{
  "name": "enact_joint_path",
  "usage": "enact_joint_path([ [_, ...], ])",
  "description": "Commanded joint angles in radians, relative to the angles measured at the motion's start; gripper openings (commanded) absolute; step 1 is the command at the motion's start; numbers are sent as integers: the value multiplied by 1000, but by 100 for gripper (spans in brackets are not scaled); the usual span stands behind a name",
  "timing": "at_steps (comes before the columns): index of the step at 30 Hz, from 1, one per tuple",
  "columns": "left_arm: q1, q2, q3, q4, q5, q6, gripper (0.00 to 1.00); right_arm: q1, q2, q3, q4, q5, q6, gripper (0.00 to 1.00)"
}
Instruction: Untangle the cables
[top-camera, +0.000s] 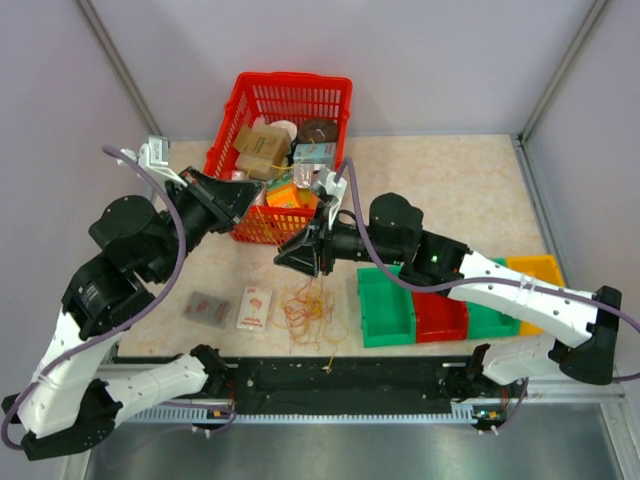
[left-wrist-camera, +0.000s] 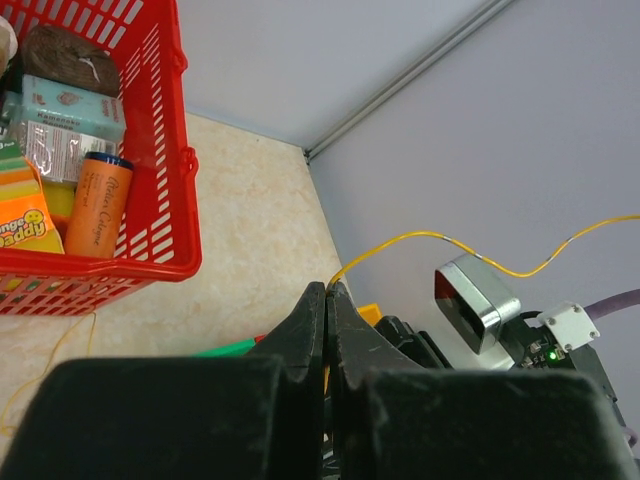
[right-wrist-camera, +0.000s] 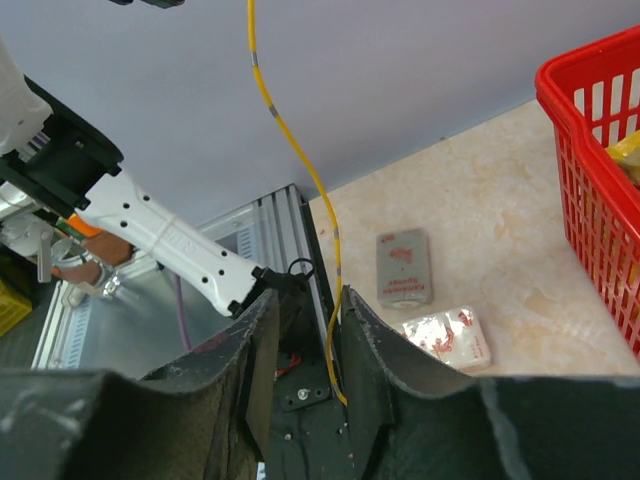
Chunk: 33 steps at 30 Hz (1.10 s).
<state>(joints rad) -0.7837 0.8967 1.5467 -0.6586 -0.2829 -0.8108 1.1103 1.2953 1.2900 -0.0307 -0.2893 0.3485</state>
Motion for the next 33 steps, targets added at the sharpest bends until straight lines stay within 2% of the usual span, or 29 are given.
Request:
enact_joint_path([
  [1, 3, -2, 9, 53, 10, -8, 0, 3, -18, 8, 58, 10, 14, 33],
  [3, 3, -2, 12, 51, 19, -8, 0, 2, -5, 17, 63, 10, 12, 35],
  [6, 3, -7, 12, 53, 21, -13, 0, 2, 16, 31, 66, 1, 10, 33],
  [11, 3, -12, 10, 56, 22, -10, 0, 3, 4, 22, 78, 2, 15, 15],
  [13, 3, -16, 3, 59, 24, -7, 0, 3, -10, 22, 63, 22, 18, 0],
  [16, 3, -39, -52, 103, 51, 27, 0, 5, -74, 74, -88, 126, -2, 0],
  [17, 3, -53, -81, 117, 56, 36, 7, 6, -123, 78, -134, 177, -8, 0],
  [20, 3, -117, -204, 180, 77, 76, 49, 6, -256, 86, -234, 318, -5, 0],
  [21, 3, -139, -244, 203, 100, 91, 59, 3, -287, 107, -273, 353, -9, 0],
  [23, 3, -159, -309, 217, 132, 114, 69, 3, -323, 161, -389, 442, -14, 0],
  [26, 3, -160, -356, 180, 178, 160, 78, 3, -366, 203, -523, 628, -31, 0],
  [28, 3, -165, -381, 149, 186, 205, 93, 5, -384, 229, -616, 729, -43, 0],
  [30, 3, -176, -407, 130, 191, 245, 98, 5, -399, 253, -696, 809, -46, 0],
  [33, 3, -196, -444, 122, 217, 300, 97, 3, -429, 273, -810, 916, -25, 0],
])
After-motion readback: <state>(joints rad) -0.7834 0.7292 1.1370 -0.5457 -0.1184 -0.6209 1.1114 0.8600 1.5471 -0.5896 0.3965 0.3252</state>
